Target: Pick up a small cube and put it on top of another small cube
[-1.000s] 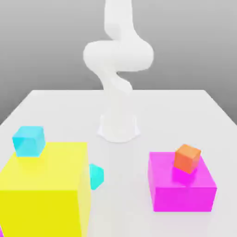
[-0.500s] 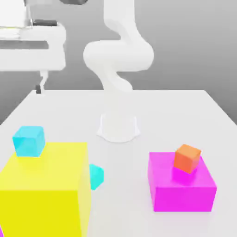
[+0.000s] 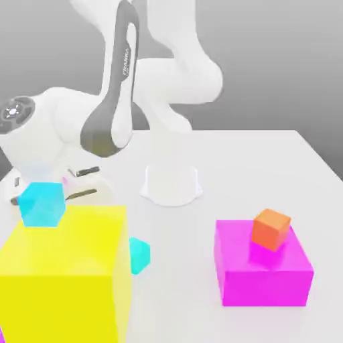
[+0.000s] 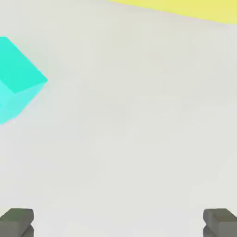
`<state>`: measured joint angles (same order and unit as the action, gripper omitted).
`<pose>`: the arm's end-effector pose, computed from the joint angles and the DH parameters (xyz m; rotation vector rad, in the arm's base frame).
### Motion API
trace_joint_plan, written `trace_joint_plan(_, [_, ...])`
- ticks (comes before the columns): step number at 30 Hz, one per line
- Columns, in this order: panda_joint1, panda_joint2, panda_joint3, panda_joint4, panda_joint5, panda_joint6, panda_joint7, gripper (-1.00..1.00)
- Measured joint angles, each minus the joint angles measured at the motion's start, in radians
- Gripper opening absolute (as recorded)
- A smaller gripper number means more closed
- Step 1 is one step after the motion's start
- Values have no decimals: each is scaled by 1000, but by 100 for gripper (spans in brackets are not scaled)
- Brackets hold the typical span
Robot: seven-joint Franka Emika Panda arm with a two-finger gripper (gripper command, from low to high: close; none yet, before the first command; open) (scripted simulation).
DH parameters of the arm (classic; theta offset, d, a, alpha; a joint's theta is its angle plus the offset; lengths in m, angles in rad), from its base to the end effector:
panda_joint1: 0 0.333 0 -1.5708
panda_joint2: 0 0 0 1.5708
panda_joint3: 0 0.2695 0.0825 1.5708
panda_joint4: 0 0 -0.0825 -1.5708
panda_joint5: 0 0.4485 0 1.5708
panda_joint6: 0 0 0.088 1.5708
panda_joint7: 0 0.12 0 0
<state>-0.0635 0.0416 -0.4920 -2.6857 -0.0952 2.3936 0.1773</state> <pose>0.3321 -0.2137 0.0813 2.9241 -0.9936 -0.5252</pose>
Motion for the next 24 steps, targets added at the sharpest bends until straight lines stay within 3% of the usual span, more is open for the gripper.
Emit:
trace_joint_plan(12, [101,-79,50,-173,30,285,546,0])
trace_joint_plan(21, [98,-133,135,-302,-31,496,995,0])
trace_joint_plan(24, [126,-53,157,-301,81,581,948,0])
